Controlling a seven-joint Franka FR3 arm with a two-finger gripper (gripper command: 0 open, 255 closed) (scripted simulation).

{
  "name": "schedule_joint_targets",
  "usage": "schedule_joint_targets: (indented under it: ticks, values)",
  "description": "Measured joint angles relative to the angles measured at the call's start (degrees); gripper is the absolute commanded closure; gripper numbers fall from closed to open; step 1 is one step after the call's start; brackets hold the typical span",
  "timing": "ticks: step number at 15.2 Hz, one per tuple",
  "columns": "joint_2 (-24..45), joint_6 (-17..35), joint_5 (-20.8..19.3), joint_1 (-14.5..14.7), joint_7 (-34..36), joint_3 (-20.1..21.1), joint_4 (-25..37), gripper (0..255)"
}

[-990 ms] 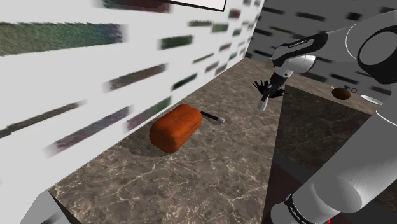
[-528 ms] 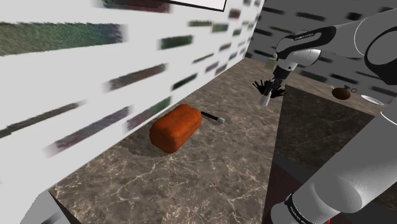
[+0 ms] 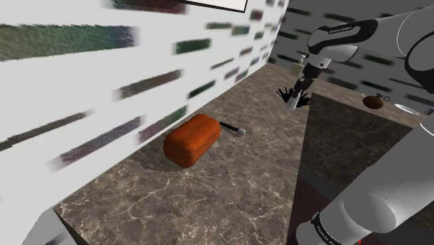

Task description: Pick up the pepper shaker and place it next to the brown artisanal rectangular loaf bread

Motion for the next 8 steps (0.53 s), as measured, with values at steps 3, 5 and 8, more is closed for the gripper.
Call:
schedule_joint_targets:
  ticks: [3,5,8]
  values:
    - [-0.5,-2.2,-0.4,0.1,0.5,0.2,1.9,255]
    - [-0.7,-3.6,-0.5,0.1,0.6,0.1,3.0,255]
    - [-2.3,-4.3,-1.5,0.9,2.7,1.1,2.5,255]
